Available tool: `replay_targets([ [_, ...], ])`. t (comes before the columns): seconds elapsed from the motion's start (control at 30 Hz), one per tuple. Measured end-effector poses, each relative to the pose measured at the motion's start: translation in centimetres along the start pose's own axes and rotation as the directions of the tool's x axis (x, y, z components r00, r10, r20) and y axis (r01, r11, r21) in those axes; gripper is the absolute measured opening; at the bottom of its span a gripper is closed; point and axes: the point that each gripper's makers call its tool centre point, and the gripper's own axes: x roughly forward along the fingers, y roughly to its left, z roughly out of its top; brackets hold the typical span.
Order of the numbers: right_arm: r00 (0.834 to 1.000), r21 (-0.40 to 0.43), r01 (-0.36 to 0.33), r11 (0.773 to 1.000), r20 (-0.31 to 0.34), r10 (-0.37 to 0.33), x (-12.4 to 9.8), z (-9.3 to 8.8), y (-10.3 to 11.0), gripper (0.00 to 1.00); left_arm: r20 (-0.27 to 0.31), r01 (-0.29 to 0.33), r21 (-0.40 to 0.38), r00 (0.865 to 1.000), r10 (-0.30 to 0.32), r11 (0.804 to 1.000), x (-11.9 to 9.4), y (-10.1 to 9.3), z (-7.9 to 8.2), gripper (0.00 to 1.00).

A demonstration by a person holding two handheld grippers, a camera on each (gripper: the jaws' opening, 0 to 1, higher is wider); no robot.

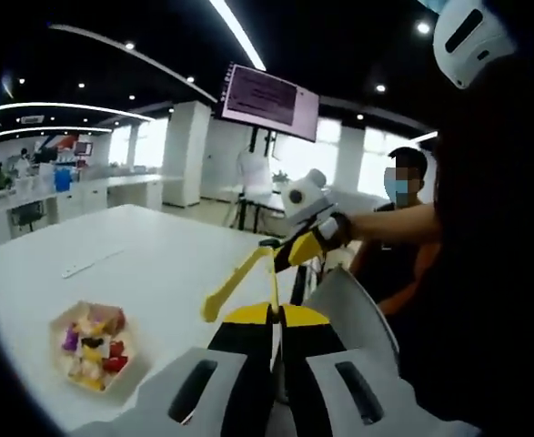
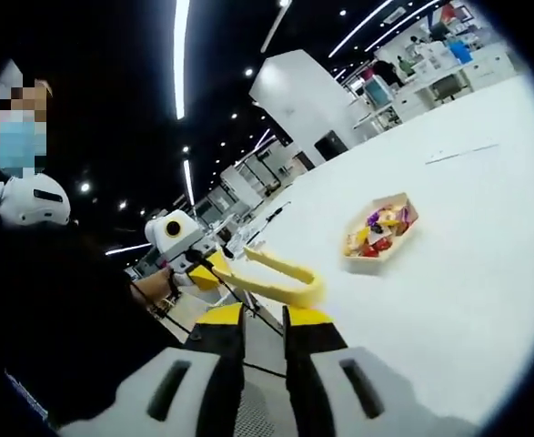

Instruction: Place the target food into the container with the food tongs after gripping and lifting it, then release it inside without dropping or visibly crushing the food.

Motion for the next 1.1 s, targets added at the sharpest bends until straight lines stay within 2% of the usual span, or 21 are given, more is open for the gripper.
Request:
replay_targets([
  [0.27, 0.999, 0.043, 0.049, 0.998, 0.010, -0.050, -0.3, -0.4, -0.4, 0.13, -0.100, -0.045, 0.009, 0.994, 0.046, 0.999, 0.8, 3.3, -5.7, 0.00],
  [0.37, 0.998, 0.052, 0.058, 0.997, 0.005, -0.058, -0.3, -0.4, -0.3, 0.12, -0.147, -0.067, 0.009, 0.987, 0.068, 0.998, 0.9, 4.9, -8.3, 0.00],
  [0.4, 0.998, 0.055, 0.063, 0.996, 0.002, -0.063, -0.3, -0.5, -0.4, 0.12, -0.065, -0.077, -0.122, 0.995, 0.070, 0.989, 2.0, 4.9, -7.6, 0.00],
  [0.43, 0.998, 0.059, 0.069, 0.996, -0.001, -0.069, -0.4, -0.6, -0.5, 0.11, -0.020, -0.090, -0.062, 0.996, 0.089, 0.994, 2.5, 5.8, -7.1, 0.00],
  [0.47, 0.997, 0.061, 0.076, 0.995, -0.008, -0.075, -0.3, -0.8, -0.5, 0.11, -0.029, -0.095, -0.064, 0.995, 0.093, 0.993, 1.7, 6.2, -6.9, 0.00],
  [0.53, 0.996, 0.056, 0.084, 0.995, -0.017, -0.083, -0.3, -1.0, -0.5, 0.11, -0.038, -0.087, -0.059, 0.996, 0.084, 0.994, 1.4, 6.2, -6.8, 0.00],
  [0.73, 0.996, 0.055, 0.081, 0.995, -0.028, -0.080, 0.3, -1.0, -0.5, 0.10, -0.076, -0.045, -0.055, 0.996, 0.041, 0.997, -0.6, 5.1, -7.3, 0.00],
  [0.83, 0.993, 0.036, 0.084, 0.996, -0.081, -0.081, 1.1, -1.7, -0.9, 0.10, -0.103, -0.060, -0.044, 0.993, 0.055, 0.997, -1.9, 5.5, -7.9, 0.00],
  [0.9, 0.990, 0.019, 0.072, 0.997, -0.124, -0.069, 3.1, -2.6, -1.3, 0.11, -0.119, -0.072, -0.047, 0.991, 0.066, 0.996, -2.8, 5.7, -8.3, 0.00],
  [1.0, 0.971, -0.137, 0.106, 0.985, -0.199, -0.132, 5.7, -4.2, -2.8, 0.23, -0.130, -0.084, -0.045, 0.988, 0.078, 0.995, -3.2, 5.6, -8.7, 0.00],
  [1.03, 0.959, -0.213, 0.085, 0.973, -0.248, -0.138, 7.0, -5.3, -3.1, 0.25, -0.128, -0.085, -0.049, 0.989, 0.078, 0.995, -3.2, 5.5, -8.8, 0.00],
  [1.1, 0.931, -0.297, 0.035, 0.954, -0.338, -0.139, 9.2, -7.4, -3.3, 0.23, -0.124, -0.087, -0.054, 0.989, 0.079, 0.995, -3.2, 5.3, -8.8, 0.00],
])
